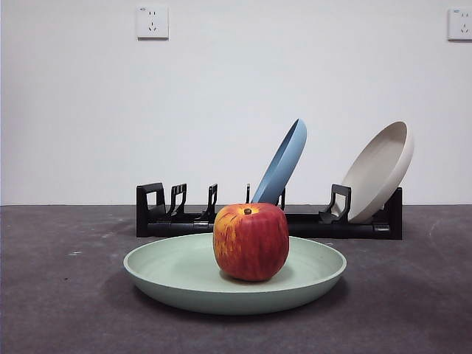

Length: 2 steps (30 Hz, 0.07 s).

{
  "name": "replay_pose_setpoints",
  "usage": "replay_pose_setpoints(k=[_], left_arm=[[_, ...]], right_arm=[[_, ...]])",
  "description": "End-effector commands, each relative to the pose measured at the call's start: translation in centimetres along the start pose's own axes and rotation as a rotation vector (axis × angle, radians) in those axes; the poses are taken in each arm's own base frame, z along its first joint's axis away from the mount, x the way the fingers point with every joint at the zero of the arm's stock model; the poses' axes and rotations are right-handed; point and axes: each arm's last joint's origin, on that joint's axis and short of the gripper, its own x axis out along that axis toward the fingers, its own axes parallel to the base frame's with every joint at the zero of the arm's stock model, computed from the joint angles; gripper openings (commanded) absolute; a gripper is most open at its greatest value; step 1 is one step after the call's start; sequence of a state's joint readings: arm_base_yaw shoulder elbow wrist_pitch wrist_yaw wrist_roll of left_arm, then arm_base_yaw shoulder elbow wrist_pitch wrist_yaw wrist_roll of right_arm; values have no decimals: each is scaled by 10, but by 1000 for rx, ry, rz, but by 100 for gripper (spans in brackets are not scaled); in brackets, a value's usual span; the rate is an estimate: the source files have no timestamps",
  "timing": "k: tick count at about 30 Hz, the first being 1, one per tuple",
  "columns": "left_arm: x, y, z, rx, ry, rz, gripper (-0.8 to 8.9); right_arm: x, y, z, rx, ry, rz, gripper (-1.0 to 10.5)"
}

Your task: Take the green plate from the plate rack,put the plate on the table,take the apple from the table,put the apple in the plate

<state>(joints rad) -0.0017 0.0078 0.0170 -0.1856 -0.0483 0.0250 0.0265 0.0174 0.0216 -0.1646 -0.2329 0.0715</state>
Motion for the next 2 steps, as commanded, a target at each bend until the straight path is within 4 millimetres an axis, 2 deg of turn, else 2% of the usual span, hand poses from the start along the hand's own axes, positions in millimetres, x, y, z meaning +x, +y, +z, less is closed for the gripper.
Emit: replay_pose_setpoints(k=[1, 2], left_arm=[[1, 0, -4, -6, 7, 2, -4], [1, 0, -4, -6, 7, 2, -4]], right_arm=[[2, -1, -5, 13, 16, -2, 1], [2, -1, -5, 13, 16, -2, 1]])
